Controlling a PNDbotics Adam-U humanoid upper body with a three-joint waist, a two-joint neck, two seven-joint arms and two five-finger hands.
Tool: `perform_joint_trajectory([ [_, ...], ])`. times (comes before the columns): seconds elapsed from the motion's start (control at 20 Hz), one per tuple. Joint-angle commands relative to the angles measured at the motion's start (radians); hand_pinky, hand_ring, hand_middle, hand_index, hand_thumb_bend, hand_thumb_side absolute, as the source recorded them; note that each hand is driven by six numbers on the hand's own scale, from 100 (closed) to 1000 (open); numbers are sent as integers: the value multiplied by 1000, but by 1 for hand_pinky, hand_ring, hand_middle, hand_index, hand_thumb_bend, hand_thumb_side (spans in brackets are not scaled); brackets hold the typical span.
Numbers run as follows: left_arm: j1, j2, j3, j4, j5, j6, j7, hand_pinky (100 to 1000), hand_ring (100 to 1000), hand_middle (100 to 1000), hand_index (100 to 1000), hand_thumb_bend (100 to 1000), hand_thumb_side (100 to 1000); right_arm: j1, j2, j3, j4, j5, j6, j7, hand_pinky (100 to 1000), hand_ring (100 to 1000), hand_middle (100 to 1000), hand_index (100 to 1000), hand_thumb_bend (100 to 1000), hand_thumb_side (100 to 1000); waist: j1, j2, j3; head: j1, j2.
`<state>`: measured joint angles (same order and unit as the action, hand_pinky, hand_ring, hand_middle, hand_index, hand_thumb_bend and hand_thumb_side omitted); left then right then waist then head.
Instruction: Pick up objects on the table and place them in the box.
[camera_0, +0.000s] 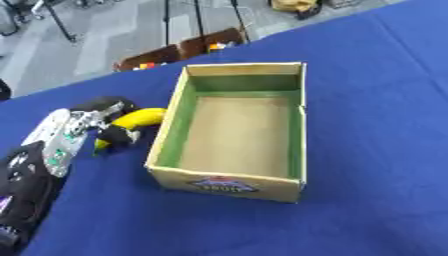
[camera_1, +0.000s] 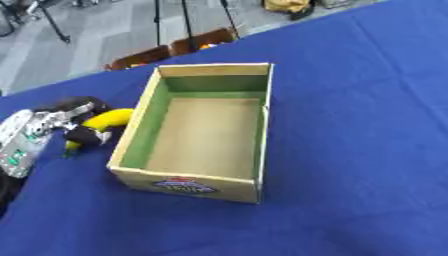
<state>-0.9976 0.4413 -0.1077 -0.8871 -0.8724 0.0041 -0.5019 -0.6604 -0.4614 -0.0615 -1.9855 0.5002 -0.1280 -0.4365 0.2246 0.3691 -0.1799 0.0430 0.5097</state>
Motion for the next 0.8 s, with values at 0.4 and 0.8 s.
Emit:
perform_joint_trajectory([
  [0.4,26,1,-1,53,-30,17,30,436,585,730,779,100,263,-17,-22,-10,-15,-9,1,-11,798,874,742,929,100,1000,-9,-7,-3,2,-3],
  [0.8,22,11,-5,37,-18,26,64,368,517,638,695,100,312,-10,-16,-13,-15,-8,3,-19,798,874,742,929,100,1000,-16,-19,6,0,5],
])
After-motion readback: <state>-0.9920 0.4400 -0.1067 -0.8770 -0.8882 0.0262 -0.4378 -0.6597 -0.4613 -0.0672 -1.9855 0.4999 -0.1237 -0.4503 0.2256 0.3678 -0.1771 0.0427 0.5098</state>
